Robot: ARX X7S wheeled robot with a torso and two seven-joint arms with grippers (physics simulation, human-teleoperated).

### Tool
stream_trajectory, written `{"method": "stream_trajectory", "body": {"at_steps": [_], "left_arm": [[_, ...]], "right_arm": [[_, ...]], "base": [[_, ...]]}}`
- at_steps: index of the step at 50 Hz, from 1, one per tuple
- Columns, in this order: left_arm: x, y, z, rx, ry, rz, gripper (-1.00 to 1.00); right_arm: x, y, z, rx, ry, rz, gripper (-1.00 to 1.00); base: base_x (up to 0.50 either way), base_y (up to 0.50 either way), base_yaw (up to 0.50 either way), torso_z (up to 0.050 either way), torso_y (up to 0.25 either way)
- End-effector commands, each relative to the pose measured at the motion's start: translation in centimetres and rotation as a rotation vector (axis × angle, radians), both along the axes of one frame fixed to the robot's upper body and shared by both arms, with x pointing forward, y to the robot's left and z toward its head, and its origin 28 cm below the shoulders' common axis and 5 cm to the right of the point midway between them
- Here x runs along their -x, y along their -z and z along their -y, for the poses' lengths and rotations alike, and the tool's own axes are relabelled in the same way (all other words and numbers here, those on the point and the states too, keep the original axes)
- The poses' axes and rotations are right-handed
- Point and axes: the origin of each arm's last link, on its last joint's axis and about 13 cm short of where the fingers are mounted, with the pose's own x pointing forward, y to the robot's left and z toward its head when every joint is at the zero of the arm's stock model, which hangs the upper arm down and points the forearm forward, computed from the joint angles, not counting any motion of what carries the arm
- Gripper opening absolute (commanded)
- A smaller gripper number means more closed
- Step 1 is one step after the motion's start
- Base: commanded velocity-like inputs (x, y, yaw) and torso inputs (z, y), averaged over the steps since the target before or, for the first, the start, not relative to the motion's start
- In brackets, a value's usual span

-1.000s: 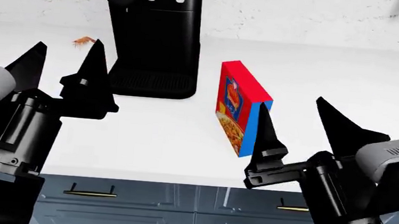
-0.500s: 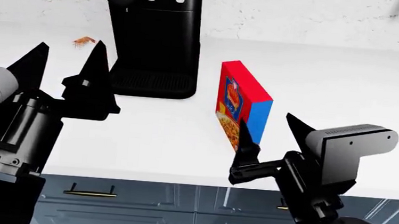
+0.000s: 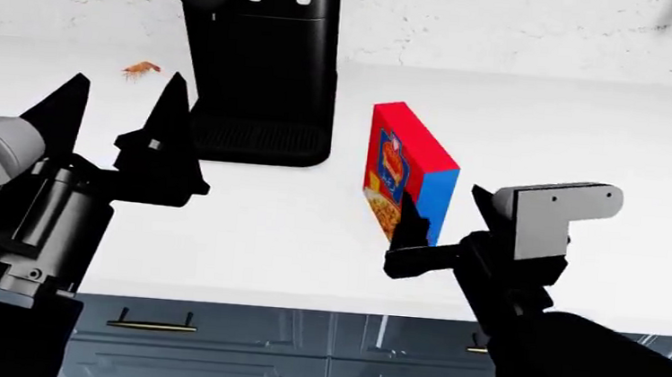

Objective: Pick the boxed food and boxed food from the counter and place them in the cabinets closest to them.

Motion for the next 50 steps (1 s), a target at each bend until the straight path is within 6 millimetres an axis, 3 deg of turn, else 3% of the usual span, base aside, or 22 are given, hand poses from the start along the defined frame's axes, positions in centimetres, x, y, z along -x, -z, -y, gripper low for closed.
{"method": "stream_trajectory", "body": {"at_steps": [1, 22, 23, 38, 42, 50], "left_arm": [[0.0, 0.0, 0.1, -0.004, 0.001, 0.0, 1.0], [-0.1, 0.1, 0.0, -0.002, 0.002, -0.002, 1.0], [-0.1, 0.0, 0.0, -0.002, 0.002, -0.002, 1.0], [0.0, 0.0, 0.0, -0.002, 0.001, -0.001, 1.0], [0.1, -0.8, 0.0, 0.014, 0.0, 0.011, 1.0], [0.3, -5.4, 0.0, 0.103, -0.04, 0.059, 1.0]], "right_arm": [[-1.6, -0.2, -0.1, -0.007, -0.008, -0.055, 1.0], [-3.8, 0.0, -0.6, 0.011, -0.025, -0.117, 1.0], [-3.8, -0.1, -0.6, 0.012, -0.022, -0.119, -1.0], [-2.7, -0.7, -0.3, 0.011, 0.0, -0.082, -1.0], [-1.6, -2.3, -0.1, 0.013, 0.016, -0.013, -1.0], [2.0, -7.8, 0.5, 0.028, 0.071, 0.179, -1.0]], "base": [[0.0, 0.0, 0.0, 0.0, 0.0], [0.0, 0.0, 0.0, 0.0, 0.0], [0.0, 0.0, 0.0, 0.0, 0.0], [0.0, 0.0, 0.0, 0.0, 0.0], [0.0, 0.0, 0.0, 0.0, 0.0], [0.0, 0.0, 0.0, 0.0, 0.0]]}}
